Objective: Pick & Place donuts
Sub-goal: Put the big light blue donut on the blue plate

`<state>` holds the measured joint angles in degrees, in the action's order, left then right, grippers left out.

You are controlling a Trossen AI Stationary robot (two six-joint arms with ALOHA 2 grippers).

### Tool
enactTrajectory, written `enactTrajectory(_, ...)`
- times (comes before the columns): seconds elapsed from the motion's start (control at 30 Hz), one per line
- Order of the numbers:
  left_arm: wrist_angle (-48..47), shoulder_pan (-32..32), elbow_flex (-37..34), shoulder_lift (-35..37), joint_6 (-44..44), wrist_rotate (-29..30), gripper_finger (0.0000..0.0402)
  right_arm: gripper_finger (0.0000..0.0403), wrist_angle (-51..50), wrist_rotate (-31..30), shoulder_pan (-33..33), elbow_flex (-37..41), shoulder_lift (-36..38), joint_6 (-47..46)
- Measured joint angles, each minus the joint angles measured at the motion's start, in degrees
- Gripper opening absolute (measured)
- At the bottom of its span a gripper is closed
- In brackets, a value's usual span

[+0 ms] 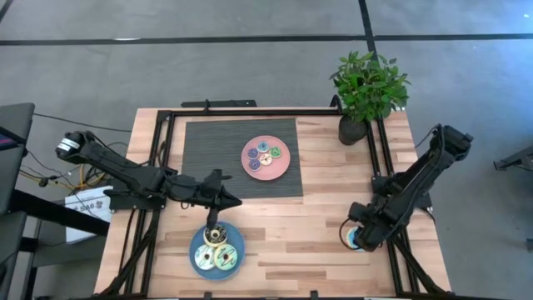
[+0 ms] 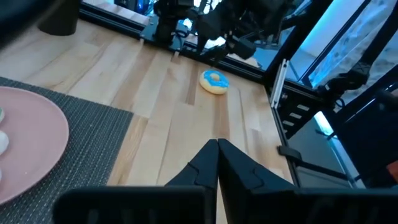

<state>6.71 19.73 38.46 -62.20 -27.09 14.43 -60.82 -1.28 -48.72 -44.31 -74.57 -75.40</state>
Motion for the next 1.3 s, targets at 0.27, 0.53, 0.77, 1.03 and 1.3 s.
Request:
enactTrajectory(0.27,0.12,0.19,0.00,-0.02,-3.11,2.79,0.0000,0.0292,7.16,5.65,-0.04,0.00,-5.68,11.23)
enactTrajectory(0.53,0.12,0.21,0.00,-0.04,-5.90,3.68,0.0000,0.0280,7.77,2.63,-0.04,0.96,-11.29,14.50)
enactTrajectory(0.77,0.12,0.39,0.00,-0.04,-6.16,4.24,0.0000,0.0240,9.78,1.16,-0.04,0.96,-11.98,14.49)
enactTrajectory(1.03,-0.09,0.41,0.00,-0.06,-4.83,3.69,0.0000,0.0137,12.12,1.25,-0.04,0.96,-11.83,12.64)
enactTrajectory(1.3,-1.46,0.41,0.00,-0.06,-4.50,-1.08,0.0000,0.0091,11.68,-4.13,0.65,0.41,-5.95,3.97)
